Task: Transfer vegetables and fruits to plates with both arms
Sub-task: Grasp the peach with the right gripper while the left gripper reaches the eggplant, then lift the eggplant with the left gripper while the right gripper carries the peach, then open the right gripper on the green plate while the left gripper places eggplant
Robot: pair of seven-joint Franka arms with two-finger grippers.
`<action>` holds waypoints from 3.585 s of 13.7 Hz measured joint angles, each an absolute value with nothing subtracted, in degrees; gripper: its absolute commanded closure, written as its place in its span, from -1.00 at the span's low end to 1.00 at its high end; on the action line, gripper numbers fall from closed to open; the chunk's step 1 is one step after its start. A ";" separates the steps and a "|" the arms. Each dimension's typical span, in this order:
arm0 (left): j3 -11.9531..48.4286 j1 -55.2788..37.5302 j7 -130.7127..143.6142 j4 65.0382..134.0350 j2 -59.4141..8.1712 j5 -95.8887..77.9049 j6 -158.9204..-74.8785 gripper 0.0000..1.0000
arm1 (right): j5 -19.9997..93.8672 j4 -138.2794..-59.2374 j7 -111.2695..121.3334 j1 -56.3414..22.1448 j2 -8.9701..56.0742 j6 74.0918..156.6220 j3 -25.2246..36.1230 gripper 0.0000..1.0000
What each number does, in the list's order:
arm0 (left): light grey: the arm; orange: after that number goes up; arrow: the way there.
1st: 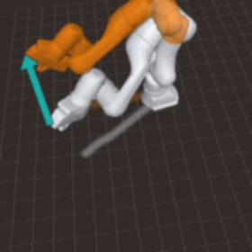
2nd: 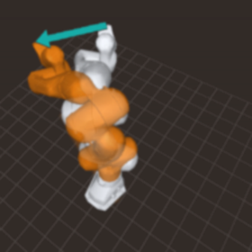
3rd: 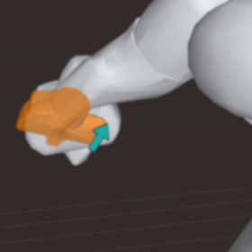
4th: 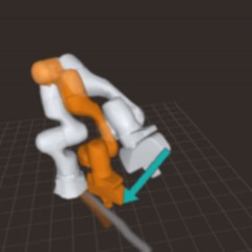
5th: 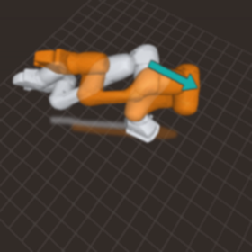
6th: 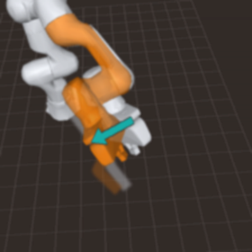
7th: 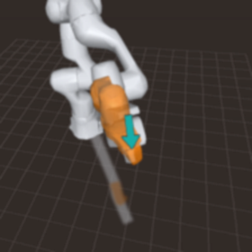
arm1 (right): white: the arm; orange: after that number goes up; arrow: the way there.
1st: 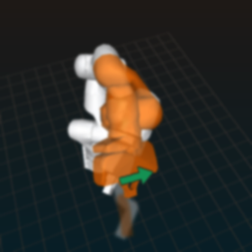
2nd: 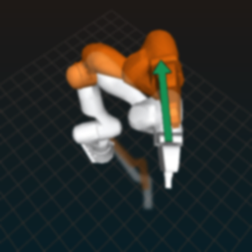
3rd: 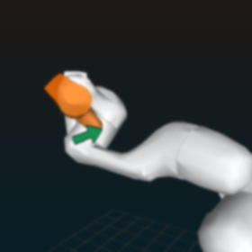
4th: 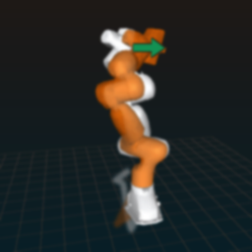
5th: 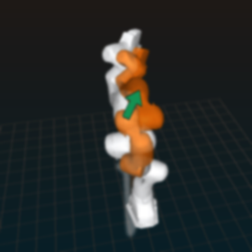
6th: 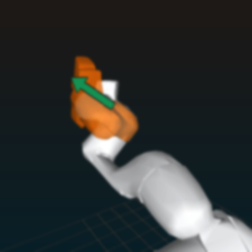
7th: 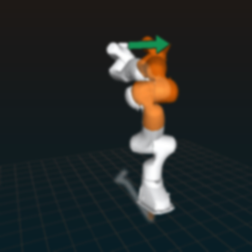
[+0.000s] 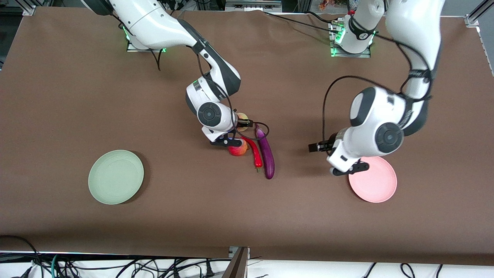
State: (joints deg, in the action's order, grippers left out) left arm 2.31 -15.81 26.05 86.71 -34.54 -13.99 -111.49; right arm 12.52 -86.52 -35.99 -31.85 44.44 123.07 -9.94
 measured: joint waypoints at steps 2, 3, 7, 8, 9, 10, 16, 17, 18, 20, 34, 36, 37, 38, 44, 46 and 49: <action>2.49 -18.28 31.34 86.58 -38.25 -14.60 -117.00 -1.00 | 12.52 -86.50 -36.05 -32.51 45.54 123.58 -9.94 -0.62; 2.57 -20.14 34.63 86.47 -39.19 -14.61 -118.63 -1.00 | 12.52 -86.50 -36.05 -32.68 45.89 123.81 -9.93 -0.25; 2.59 -26.44 42.28 86.34 -40.63 -15.78 -124.20 -0.90 | 12.58 -86.26 -36.08 -32.76 45.98 123.94 -9.77 0.64; 2.57 -26.99 42.30 86.34 -41.24 -16.38 -124.84 -0.89 | 12.58 -86.09 -36.06 -32.71 45.91 123.86 -9.58 0.64; 2.57 -27.35 42.31 86.35 -41.98 -16.68 -125.14 -0.88 | 12.58 -85.73 -36.03 -32.54 45.55 123.05 -9.38 0.65; 2.57 -27.74 42.31 86.34 -42.75 -16.82 -125.42 -0.83 | 12.58 -85.07 -35.99 -32.16 44.85 121.04 -9.04 0.64; 2.57 -29.16 42.37 86.31 -44.43 -16.94 -127.61 -0.70 | 12.16 -83.99 -19.28 -17.66 37.69 106.14 -7.59 0.64; 2.61 -29.46 42.54 86.30 -44.61 -17.10 -127.61 -0.70 | 11.81 -83.99 -13.84 -14.39 37.50 105.45 -6.77 0.64; 2.62 -30.01 42.93 86.30 -44.88 -17.24 -127.63 -0.70 | 10.98 -84.00 -8.15 -12.01 37.49 105.13 -5.18 0.64; 2.63 -31.50 44.06 86.30 -45.64 -17.26 -128.97 -0.67 | 8.77 -84.13 3.76 -8.98 37.62 105.25 -0.09 0.64; 0.68 -18.60 29.10 74.42 -43.10 -17.26 -107.95 1.00 | 2.41 -84.80 32.17 1.44 44.49 129.80 2.92 -0.12; 0.20 -13.25 18.99 73.06 -42.40 -16.55 -102.71 1.00 | 2.41 -84.80 32.20 1.42 45.15 131.08 2.90 -0.93; -0.49 -11.32 14.13 73.19 -42.50 -14.45 -101.86 1.00 | 2.41 -84.73 32.20 1.42 45.21 131.27 2.88 -0.98; -0.89 -9.47 9.49 73.39 -42.74 -11.54 -101.64 1.00 | 2.41 -84.48 32.20 1.41 45.09 131.36 2.78 -0.98; -1.48 1.15 -11.45 73.64 -44.53 -4.82 -102.00 1.00 | 2.79 -79.15 28.15 0.51 41.30 120.20 -2.03 -0.98; -1.47 2.55 -13.43 73.71 -46.59 -4.78 -105.11 1.00 | 3.16 -77.60 21.01 -1.22 40.90 117.11 -3.29 -0.98; -1.26 2.53 -13.80 73.74 -48.75 -4.73 -107.47 1.00 | 4.17 -77.55 6.37 -6.89 41.17 116.39 -5.02 -0.98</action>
State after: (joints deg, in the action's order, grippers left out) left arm -1.26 2.53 -13.80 73.74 -48.75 -4.73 -107.47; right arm 4.17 -77.55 6.37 -6.89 41.17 116.39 -5.02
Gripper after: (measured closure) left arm 0.670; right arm 0.004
